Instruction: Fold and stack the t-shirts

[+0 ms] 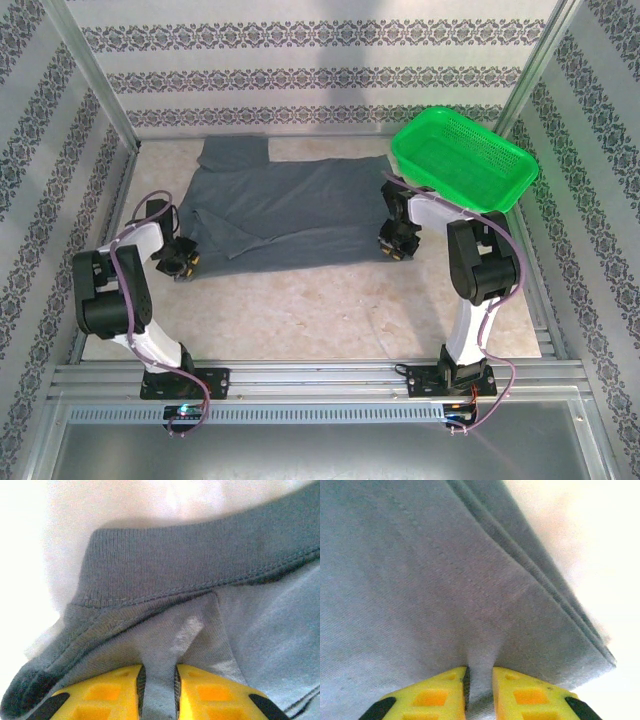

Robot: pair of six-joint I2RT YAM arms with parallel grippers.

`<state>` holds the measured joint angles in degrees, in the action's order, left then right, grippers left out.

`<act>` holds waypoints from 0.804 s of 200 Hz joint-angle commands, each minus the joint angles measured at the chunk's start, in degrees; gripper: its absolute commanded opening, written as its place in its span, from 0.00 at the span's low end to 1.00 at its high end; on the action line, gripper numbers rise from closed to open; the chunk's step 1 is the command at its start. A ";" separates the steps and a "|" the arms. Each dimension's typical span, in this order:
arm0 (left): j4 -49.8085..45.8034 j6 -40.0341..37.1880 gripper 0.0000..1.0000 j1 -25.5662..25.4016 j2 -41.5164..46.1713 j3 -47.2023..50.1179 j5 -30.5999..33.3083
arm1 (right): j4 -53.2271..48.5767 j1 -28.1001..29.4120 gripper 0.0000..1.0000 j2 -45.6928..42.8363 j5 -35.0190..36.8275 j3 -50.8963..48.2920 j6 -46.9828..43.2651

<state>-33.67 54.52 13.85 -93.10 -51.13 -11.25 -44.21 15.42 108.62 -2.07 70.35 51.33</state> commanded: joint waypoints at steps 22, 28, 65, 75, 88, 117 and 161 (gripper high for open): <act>-6.05 -0.02 0.24 1.97 5.91 9.08 4.49 | -6.68 2.34 0.23 -6.17 3.16 -9.65 4.15; -6.50 -0.02 0.24 2.12 6.93 10.08 4.63 | -6.98 2.77 0.23 -7.19 3.04 -10.84 4.52; -10.26 1.53 0.24 2.39 15.58 16.53 6.67 | -7.48 5.81 0.23 -14.82 2.36 -20.13 8.92; -11.54 2.27 0.24 2.73 18.08 17.66 7.69 | -6.64 6.11 0.23 -16.63 1.76 -22.48 9.96; -13.27 2.99 0.25 2.94 21.02 17.74 9.26 | -5.87 6.11 0.24 -18.60 1.36 -24.17 10.25; -16.74 2.97 0.37 2.86 23.86 11.38 11.19 | -4.78 6.93 0.35 -23.64 3.46 -20.19 7.72; -16.92 7.66 0.47 -4.48 23.46 4.36 3.64 | 12.40 9.41 0.47 -25.62 -11.44 -13.93 -3.55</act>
<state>-47.59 57.63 13.80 -70.43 -44.40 -3.81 -43.62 23.57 83.35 -3.33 53.25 54.52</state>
